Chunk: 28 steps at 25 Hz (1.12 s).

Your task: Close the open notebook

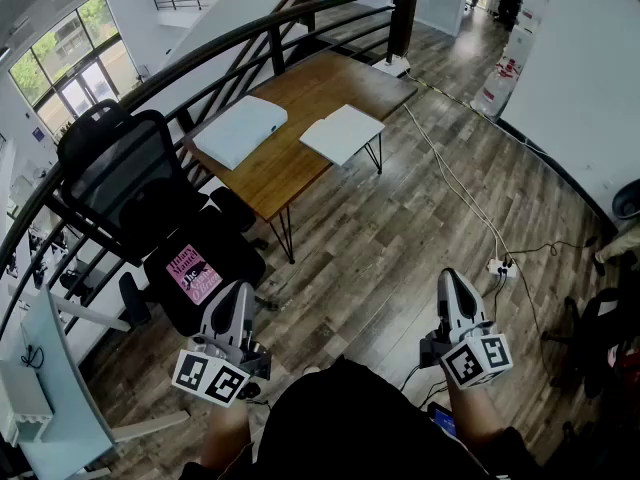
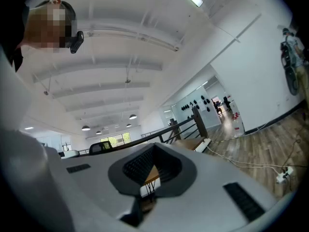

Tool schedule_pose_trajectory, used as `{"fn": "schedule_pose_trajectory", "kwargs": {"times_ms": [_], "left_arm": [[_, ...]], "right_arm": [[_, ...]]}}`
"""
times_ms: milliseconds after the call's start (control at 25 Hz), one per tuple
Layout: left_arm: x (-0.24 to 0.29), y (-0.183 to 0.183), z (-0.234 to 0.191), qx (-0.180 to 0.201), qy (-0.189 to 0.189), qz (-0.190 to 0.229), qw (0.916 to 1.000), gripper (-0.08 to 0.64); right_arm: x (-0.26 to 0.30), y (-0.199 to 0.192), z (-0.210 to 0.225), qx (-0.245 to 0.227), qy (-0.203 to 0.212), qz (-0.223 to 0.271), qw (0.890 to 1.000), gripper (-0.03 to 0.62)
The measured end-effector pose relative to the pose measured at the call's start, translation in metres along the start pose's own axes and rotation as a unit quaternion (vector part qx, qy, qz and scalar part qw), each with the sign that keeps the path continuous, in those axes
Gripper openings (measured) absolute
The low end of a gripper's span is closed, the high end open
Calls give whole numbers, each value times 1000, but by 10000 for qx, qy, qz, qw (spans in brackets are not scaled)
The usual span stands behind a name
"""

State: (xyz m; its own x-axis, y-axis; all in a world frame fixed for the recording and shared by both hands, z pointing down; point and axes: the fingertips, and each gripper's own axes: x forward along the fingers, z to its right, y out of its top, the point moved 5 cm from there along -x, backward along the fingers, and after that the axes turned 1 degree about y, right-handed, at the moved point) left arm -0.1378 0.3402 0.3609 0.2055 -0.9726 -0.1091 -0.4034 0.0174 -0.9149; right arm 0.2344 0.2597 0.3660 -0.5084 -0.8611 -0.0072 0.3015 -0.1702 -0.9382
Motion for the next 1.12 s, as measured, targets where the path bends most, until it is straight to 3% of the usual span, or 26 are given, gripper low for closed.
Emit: {"fn": "schedule_pose_trajectory", "kwargs": {"times_ms": [440, 640, 800, 880, 960, 1000, 1040, 1120], "left_arm": [[6, -10, 3, -13, -35, -115, 9999, 12], [6, -12, 6, 116, -103, -154, 9998, 12], [11, -15, 14, 184, -259, -152, 9994, 12], [12, -16, 20, 265, -403, -142, 9987, 14], [14, -13, 24, 424, -458, -88, 9980, 27], [15, -12, 25, 479, -453, -51, 9978, 79], [17, -11, 25, 504, -441, -24, 9978, 179], [21, -10, 25, 552, -422, -29, 9976, 269]], "right_arm": [[0, -5, 7, 129, 138, -44, 9998, -5], [0, -11, -1, -301, 157, -294, 9990, -5], [-2, -7, 2, -399, 21, -218, 9990, -3], [-5, 1, -1, -431, 125, -40, 9990, 59], [-7, 9, -8, -473, 293, 146, 9983, 200], [-8, 13, -12, -516, 364, 218, 9978, 248], [-9, 15, -15, -569, 421, 261, 9972, 265], [-7, 14, -19, -664, 512, 234, 9962, 307]]}}
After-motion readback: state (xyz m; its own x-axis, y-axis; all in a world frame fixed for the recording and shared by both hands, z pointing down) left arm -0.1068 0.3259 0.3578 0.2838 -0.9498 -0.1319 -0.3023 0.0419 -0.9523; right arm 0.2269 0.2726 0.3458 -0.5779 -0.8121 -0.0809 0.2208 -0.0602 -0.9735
